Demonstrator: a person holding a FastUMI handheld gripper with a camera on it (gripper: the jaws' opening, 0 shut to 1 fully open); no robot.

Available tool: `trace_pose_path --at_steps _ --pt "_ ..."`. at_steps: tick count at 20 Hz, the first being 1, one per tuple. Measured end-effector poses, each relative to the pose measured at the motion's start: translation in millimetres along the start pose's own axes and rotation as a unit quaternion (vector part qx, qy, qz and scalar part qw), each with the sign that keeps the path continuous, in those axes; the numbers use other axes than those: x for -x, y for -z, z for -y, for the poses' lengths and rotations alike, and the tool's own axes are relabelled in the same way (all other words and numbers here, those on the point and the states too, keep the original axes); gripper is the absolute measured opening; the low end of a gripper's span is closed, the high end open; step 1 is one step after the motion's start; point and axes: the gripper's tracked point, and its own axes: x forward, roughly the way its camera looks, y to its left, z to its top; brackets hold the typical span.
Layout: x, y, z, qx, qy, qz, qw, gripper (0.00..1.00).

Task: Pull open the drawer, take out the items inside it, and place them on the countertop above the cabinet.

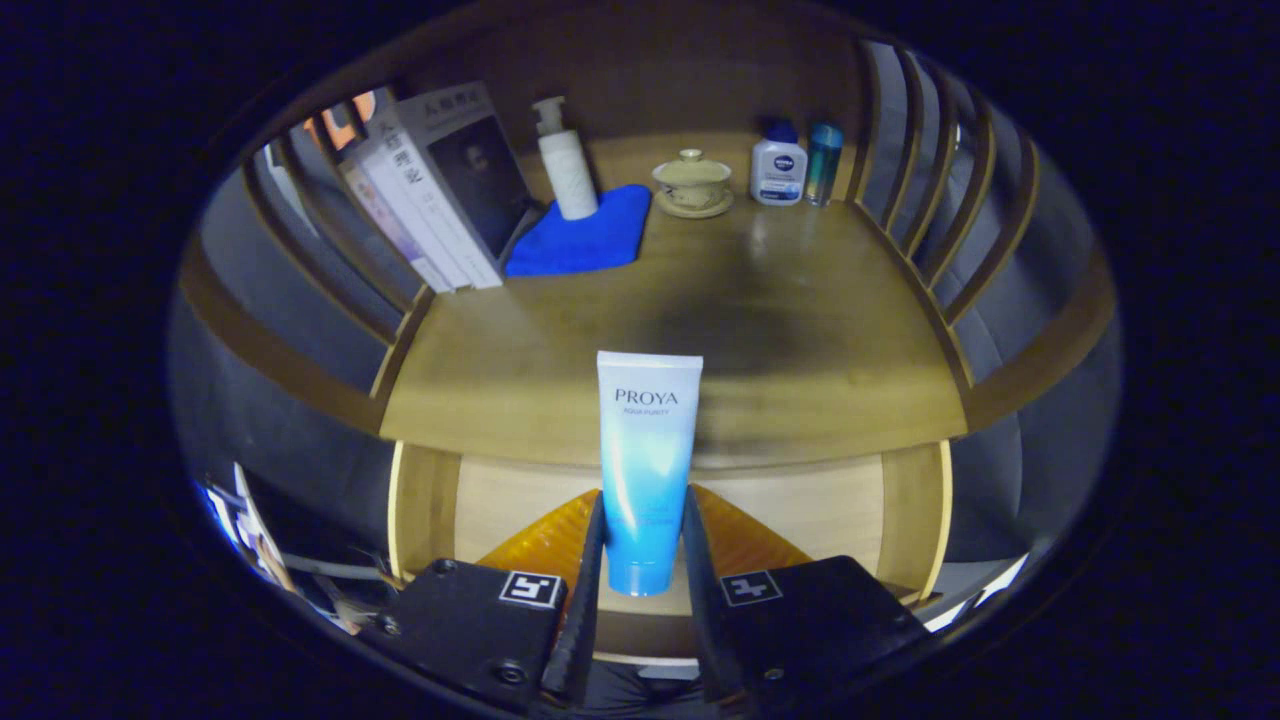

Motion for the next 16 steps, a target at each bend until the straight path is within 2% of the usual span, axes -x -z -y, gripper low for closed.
trace_pose_path --at_steps 6,16 --pt "-31 -46 -2 -0.001 0.012 -0.003 1.000 0.44" --pt "-66 -50 2 -0.003 0.035 -0.038 0.999 0.45"
